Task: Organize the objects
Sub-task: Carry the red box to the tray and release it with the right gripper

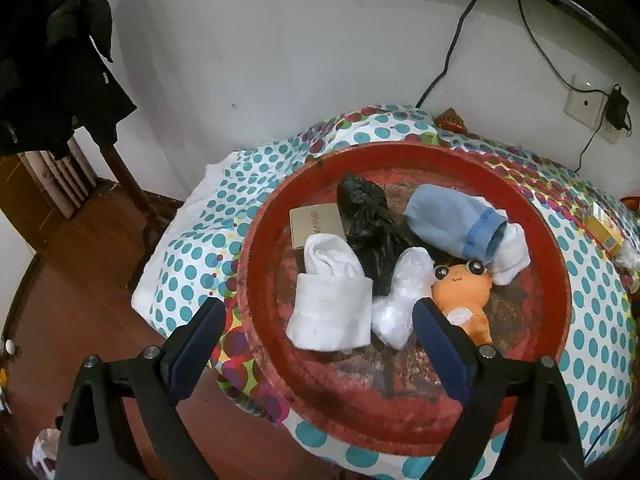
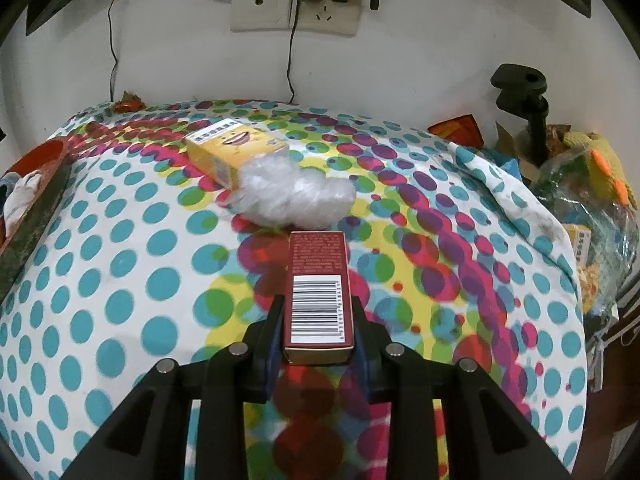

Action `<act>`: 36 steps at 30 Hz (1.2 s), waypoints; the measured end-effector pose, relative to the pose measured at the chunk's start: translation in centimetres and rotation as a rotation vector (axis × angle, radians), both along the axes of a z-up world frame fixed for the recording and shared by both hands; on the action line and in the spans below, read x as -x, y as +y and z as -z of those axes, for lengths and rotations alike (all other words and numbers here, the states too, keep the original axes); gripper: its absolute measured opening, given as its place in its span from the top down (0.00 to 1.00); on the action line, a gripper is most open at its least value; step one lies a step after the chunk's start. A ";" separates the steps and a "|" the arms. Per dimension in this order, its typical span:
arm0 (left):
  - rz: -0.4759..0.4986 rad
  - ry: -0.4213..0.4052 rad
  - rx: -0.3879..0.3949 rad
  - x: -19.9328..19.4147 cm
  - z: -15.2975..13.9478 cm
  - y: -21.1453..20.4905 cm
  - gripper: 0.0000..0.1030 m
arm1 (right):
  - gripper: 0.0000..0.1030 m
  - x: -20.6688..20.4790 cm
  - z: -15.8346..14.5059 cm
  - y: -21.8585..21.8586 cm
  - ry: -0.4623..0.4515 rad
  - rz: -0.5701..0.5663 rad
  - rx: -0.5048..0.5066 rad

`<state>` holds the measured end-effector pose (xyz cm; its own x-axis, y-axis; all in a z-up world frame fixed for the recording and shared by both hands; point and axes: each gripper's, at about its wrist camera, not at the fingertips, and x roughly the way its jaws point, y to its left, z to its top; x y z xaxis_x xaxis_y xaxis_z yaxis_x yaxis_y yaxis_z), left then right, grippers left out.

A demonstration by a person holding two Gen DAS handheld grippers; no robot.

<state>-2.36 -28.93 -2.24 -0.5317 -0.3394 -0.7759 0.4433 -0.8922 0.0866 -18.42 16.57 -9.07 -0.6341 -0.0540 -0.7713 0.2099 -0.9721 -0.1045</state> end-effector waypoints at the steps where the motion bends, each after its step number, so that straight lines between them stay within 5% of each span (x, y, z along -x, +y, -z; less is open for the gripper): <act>1: -0.002 0.004 0.005 -0.3 0.0 0.0 0.09 | 0.71 -0.5 -0.1 -0.1 -0.004 -0.005 0.013; 10: -0.056 0.025 -0.003 -3.1 -0.1 -1.4 0.05 | 0.71 -4.6 -2.8 -5.2 0.009 -0.135 0.069; 20: -0.083 0.003 0.008 -4.3 0.3 -1.9 0.04 | 0.71 -6.4 -5.6 -18.1 0.035 -0.384 0.125; 36: -0.068 -0.022 0.024 -3.6 0.4 -1.5 0.04 | 0.71 -6.6 -3.1 -30.2 -0.039 -0.536 0.099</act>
